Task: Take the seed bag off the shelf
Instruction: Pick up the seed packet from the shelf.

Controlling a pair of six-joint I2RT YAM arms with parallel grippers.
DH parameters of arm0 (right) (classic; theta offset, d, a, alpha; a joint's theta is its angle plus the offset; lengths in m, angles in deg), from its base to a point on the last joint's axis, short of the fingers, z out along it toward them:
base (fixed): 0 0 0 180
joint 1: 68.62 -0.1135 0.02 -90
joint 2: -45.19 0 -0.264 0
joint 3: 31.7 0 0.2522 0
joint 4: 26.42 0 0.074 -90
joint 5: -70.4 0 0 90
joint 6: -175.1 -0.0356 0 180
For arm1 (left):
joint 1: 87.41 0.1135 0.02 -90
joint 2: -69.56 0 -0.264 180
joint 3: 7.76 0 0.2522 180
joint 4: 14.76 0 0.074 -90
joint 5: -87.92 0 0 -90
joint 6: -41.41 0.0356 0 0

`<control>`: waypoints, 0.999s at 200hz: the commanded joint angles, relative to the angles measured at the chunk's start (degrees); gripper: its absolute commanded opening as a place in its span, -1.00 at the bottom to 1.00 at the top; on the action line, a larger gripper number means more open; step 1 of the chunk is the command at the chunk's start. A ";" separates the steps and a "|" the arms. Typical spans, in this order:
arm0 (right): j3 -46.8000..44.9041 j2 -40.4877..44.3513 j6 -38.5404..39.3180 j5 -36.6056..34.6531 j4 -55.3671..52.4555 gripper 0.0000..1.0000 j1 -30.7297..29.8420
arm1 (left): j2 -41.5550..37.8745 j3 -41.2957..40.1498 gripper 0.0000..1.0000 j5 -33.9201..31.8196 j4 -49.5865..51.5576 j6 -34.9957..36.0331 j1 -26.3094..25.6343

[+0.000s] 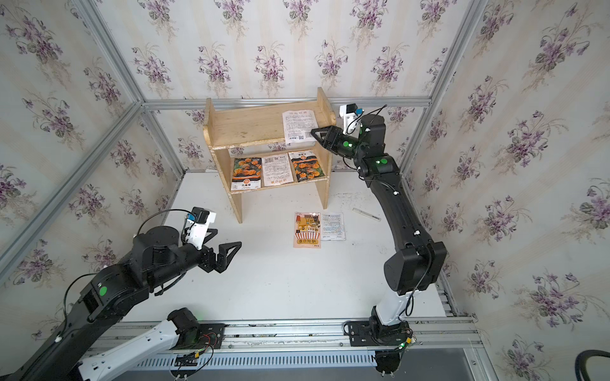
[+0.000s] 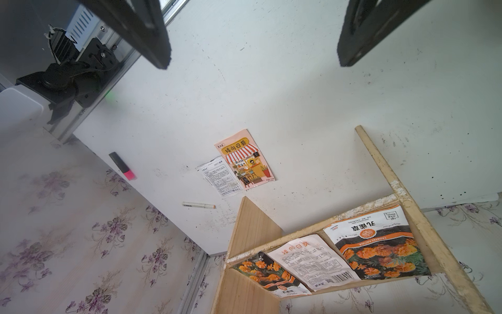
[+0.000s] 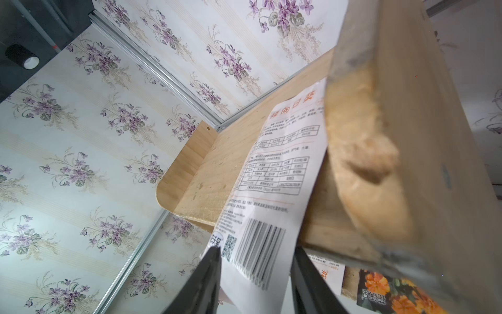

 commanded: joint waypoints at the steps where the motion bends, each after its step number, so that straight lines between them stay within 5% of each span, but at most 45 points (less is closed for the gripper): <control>1: 0.63 -0.55 -0.22 0.20 0.78 -0.17 -0.04 | 0.12 0.02 0.99 0.96 -1.10 -0.51 0.02; 88: 0.47 0.48 0.83 0.06 -0.28 -1.00 -0.03 | 0.41 0.13 1.00 3.26 -3.94 -2.12 0.08; 200: -14.23 15.76 3.07 2.58 2.27 -1.00 -0.21 | 0.39 -5.57 0.99 6.45 -20.06 -12.11 0.04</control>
